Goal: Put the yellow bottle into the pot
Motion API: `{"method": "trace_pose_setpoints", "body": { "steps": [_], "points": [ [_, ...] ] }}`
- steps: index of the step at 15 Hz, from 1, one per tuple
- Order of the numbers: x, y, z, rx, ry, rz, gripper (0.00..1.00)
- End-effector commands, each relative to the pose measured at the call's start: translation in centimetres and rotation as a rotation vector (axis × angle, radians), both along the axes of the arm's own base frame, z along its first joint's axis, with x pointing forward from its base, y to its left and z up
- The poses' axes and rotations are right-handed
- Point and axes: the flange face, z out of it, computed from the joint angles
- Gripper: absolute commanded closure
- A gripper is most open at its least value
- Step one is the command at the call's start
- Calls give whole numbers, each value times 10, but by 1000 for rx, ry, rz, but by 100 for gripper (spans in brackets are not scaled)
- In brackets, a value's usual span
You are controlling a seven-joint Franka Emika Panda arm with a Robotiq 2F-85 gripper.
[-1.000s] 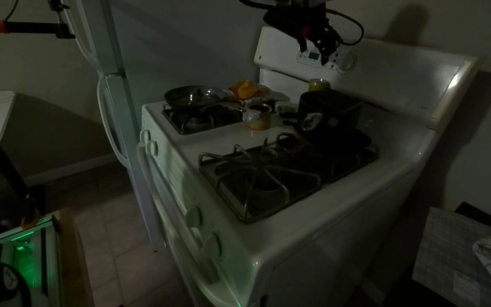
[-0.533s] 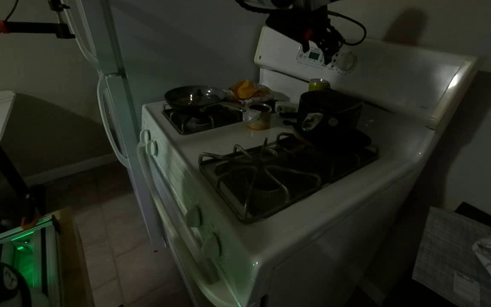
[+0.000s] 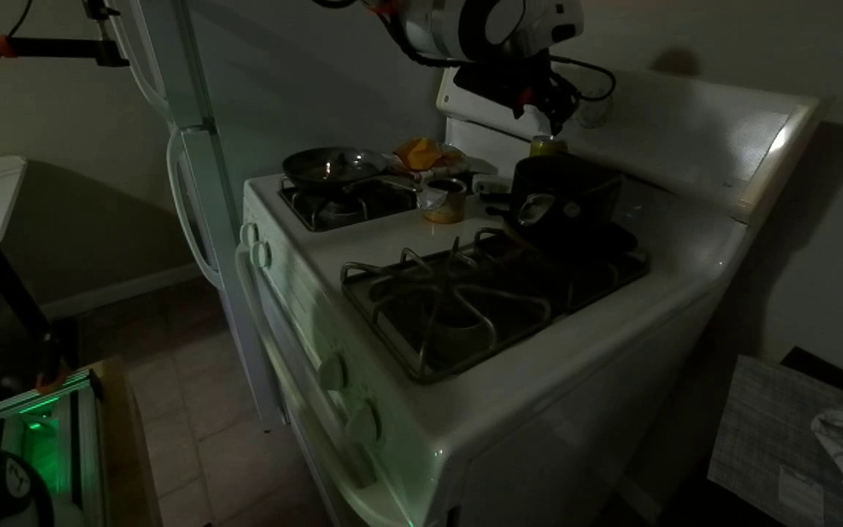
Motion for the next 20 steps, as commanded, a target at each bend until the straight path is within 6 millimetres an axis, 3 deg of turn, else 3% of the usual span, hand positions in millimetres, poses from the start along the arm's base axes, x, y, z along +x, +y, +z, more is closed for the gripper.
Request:
{"method": "trace_pose_setpoints", "body": {
  "steps": [1, 9, 20],
  "points": [
    [4, 3, -11, -69, -11, 21, 0],
    [12, 3, -32, -97, -7, 24, 0],
    [27, 8, -36, -88, -48, -16, 0]
  ]
}}
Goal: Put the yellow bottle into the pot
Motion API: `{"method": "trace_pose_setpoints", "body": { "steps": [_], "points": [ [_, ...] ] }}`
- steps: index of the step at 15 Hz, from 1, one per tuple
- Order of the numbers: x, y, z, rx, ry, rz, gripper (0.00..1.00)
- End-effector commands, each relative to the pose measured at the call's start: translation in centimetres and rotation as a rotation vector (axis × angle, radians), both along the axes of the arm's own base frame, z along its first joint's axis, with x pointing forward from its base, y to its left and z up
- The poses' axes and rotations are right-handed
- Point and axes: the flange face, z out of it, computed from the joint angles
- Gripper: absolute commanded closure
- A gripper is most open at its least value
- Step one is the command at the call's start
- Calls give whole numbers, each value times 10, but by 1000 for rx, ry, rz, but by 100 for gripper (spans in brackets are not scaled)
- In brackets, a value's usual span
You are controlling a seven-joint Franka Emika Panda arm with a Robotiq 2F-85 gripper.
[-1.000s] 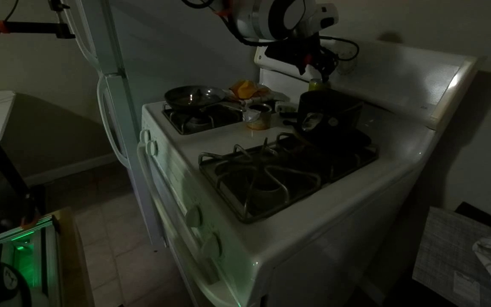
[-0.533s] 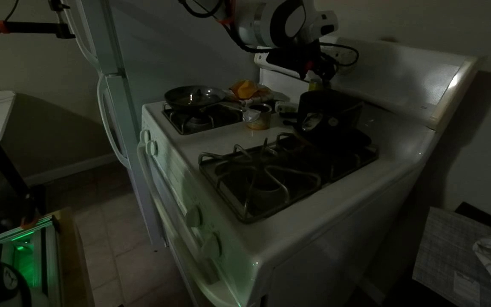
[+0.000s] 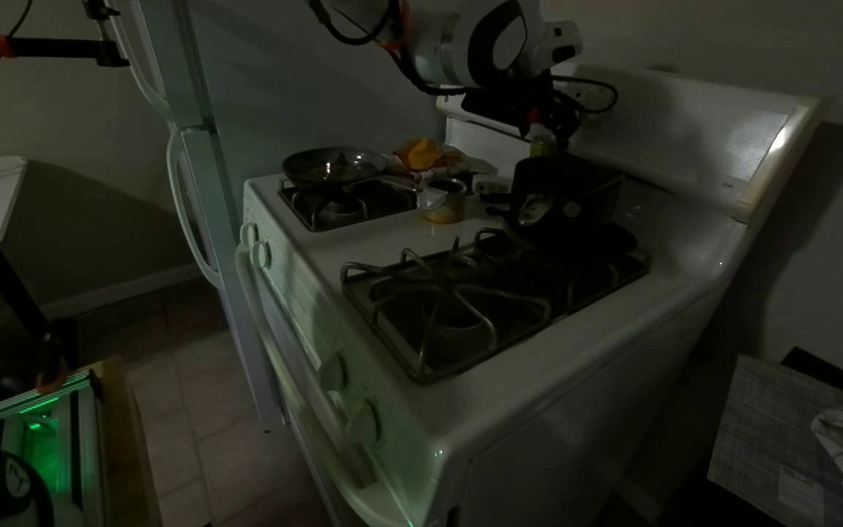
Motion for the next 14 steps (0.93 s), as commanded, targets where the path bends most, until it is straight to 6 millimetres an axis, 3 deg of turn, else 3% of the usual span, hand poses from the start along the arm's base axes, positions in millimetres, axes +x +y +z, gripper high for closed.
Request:
{"method": "trace_pose_setpoints", "body": {
  "steps": [1, 2, 4, 5, 6, 10, 14],
  "points": [
    [8, 5, -6, -2, -23, -29, 0],
    [9, 5, -7, -2, -20, -30, 0],
    [10, 6, -9, -8, -14, -34, 11],
    [10, 6, -11, -10, -15, -37, 23],
    [11, 6, -13, -11, -11, -39, 26],
    [11, 5, -16, -18, 0, -45, 62],
    [5, 4, -1, -3, -2, -42, 62]
  ]
}}
